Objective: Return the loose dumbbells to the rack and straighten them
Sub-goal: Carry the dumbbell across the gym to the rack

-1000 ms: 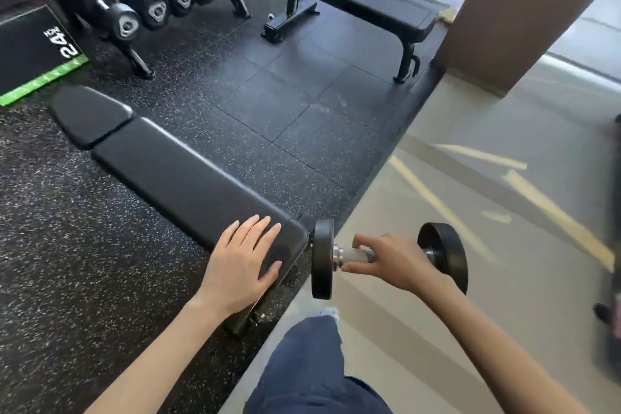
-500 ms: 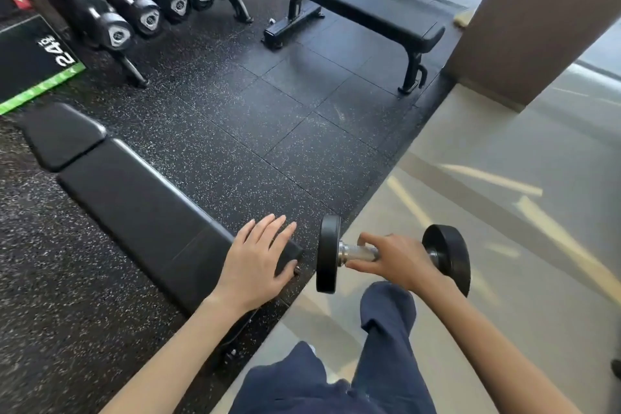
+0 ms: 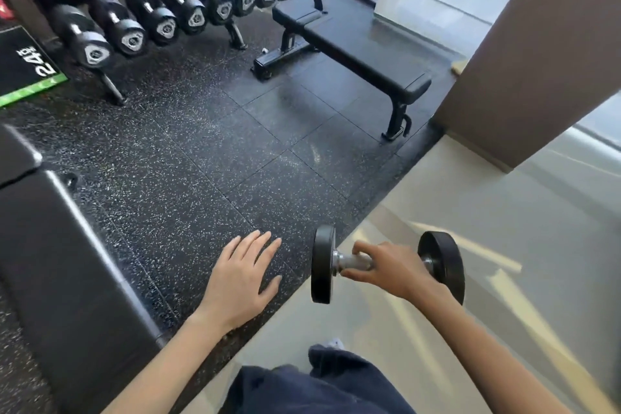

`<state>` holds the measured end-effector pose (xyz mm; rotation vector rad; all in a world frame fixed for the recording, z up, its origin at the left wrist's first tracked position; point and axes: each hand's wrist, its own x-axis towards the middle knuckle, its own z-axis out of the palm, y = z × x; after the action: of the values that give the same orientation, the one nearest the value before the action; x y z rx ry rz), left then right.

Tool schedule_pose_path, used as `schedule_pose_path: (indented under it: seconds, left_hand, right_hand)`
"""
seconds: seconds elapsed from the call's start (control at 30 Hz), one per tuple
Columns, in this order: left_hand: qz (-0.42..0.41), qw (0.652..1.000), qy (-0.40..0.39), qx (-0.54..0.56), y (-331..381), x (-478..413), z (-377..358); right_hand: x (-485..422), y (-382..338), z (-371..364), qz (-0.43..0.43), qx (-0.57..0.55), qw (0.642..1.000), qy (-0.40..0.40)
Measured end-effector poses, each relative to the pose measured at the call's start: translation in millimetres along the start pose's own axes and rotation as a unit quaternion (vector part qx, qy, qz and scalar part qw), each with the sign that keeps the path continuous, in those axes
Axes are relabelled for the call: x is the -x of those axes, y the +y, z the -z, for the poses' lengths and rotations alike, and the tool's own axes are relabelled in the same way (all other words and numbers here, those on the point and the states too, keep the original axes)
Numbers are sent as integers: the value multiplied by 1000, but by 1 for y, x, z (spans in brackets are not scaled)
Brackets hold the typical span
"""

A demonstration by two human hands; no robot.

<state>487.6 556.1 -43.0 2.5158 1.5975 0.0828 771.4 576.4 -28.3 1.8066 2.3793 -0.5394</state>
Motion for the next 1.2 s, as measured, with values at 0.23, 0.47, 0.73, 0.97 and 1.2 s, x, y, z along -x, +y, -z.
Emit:
schedule_pose_path:
  seconds: [0.23,0.47,0.73,0.97,1.2]
  left_hand:
    - [-2,1000,-11,-6,61,-96,-9]
    - [-17,999,-26,-10,86,-202,-21]
    - [-26,1000,-6,-14,113,-372,-7]
    - [-44,998,18,-29,134,-507,21]
    - [-54,998,-9,-30,161,-587,9]
  right_hand:
    - [-34,97,30,2,-14,1000,15]
    - [-83,177,47,-3,-15,1000,2]
    - [-179,293,114,-12,-20,1000,-12]
    - [-249,390,178,-23,6,999,40]
    - [-295,468,195,-28,-13,1000,6]
